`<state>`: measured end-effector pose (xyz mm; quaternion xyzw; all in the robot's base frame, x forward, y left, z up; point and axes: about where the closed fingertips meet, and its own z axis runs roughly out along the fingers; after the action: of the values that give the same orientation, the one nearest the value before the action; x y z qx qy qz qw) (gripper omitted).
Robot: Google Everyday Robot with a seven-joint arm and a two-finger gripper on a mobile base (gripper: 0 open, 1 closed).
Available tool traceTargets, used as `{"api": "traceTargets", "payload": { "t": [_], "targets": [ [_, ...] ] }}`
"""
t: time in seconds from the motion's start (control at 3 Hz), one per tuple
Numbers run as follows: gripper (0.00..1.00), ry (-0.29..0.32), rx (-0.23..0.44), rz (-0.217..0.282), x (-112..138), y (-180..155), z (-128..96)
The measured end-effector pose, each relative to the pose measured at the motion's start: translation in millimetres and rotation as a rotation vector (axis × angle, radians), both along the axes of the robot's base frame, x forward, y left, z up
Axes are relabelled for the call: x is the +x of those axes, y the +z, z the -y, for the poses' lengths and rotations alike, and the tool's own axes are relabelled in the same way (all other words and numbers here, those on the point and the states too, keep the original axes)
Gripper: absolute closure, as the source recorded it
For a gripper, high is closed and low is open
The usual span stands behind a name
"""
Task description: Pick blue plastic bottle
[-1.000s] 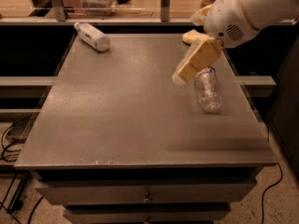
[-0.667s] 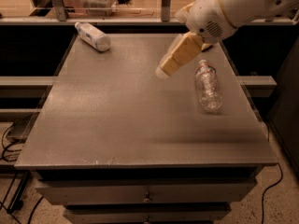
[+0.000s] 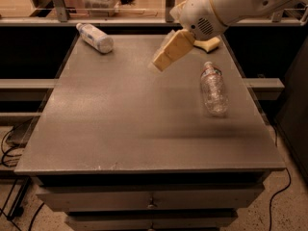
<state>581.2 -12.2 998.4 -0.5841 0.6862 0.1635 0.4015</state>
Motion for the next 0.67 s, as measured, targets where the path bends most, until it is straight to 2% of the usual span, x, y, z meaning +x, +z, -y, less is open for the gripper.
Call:
{"api": "traceTargets", "payload": {
  "t": [0.33,0.67],
  "targets": [
    [0.00,-0.001,0.006,-0.009,-1,-1,-1],
    [0.00,-0.021,0.071,-0.020,10,-12,-17]
  ]
}}
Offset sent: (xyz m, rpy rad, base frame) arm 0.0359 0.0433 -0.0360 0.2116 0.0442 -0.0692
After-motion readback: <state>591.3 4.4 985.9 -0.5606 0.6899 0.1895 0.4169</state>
